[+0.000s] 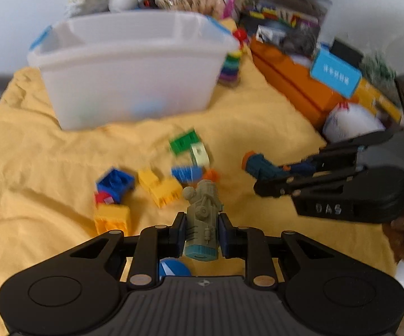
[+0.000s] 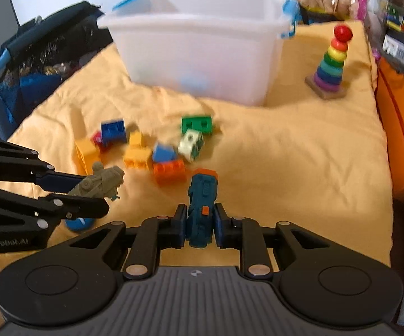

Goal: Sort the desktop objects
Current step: 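Lift both held figures and carry them over the white bin, then open both grippers to drop the figures into the bin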

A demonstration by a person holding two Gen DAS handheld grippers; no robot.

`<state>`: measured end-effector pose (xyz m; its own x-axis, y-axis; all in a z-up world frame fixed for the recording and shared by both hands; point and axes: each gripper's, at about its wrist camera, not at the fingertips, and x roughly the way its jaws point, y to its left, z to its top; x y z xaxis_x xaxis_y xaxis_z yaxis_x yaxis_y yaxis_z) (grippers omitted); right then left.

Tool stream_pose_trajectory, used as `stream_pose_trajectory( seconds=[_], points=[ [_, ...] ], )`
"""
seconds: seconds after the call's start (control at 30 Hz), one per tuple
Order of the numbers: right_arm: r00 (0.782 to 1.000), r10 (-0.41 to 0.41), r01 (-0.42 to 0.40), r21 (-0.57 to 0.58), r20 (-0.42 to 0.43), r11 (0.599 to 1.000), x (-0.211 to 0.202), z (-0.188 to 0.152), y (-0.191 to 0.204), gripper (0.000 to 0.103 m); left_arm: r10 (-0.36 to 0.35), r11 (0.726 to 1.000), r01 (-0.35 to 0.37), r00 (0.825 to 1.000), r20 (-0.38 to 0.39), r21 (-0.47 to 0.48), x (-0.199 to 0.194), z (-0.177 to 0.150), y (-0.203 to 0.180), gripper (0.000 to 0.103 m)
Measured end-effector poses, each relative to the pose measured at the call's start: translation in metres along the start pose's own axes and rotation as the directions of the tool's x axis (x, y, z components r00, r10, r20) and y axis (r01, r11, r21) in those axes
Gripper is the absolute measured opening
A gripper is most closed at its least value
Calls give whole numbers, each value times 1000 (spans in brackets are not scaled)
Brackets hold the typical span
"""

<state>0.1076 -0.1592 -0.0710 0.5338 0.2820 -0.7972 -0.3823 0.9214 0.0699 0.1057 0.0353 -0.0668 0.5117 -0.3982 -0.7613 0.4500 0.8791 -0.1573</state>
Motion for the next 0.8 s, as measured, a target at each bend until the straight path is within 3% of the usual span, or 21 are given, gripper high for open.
stream_pose_trajectory(
  seconds=[0.23, 0.4, 0.57, 0.67, 0.8],
  points=[
    [992, -22, 31, -69, 126, 997, -19, 44, 10, 22, 33, 999, -32, 991, 127, -10, -29, 52, 24, 27],
    [960, -59, 95, -119, 275, 988, -35, 91, 16, 22, 36, 999, -31, 965, 260, -21, -50, 108, 42, 27],
    [938, -83, 130, -120, 338, 984, -29, 130, 16, 22, 95, 994, -108, 934, 343, 18, -49, 157, 51, 27],
    [932, -120, 166, -110, 343, 980, -13, 149, 13, 22, 112, 994, -109, 936, 335, -29, -25, 179, 70, 27],
    [939, -153, 187, -84, 309, 979, 12, 163, 5, 22, 188, 981, -175, 956, 225, -80, 25, 180, 93, 27]
  ],
)
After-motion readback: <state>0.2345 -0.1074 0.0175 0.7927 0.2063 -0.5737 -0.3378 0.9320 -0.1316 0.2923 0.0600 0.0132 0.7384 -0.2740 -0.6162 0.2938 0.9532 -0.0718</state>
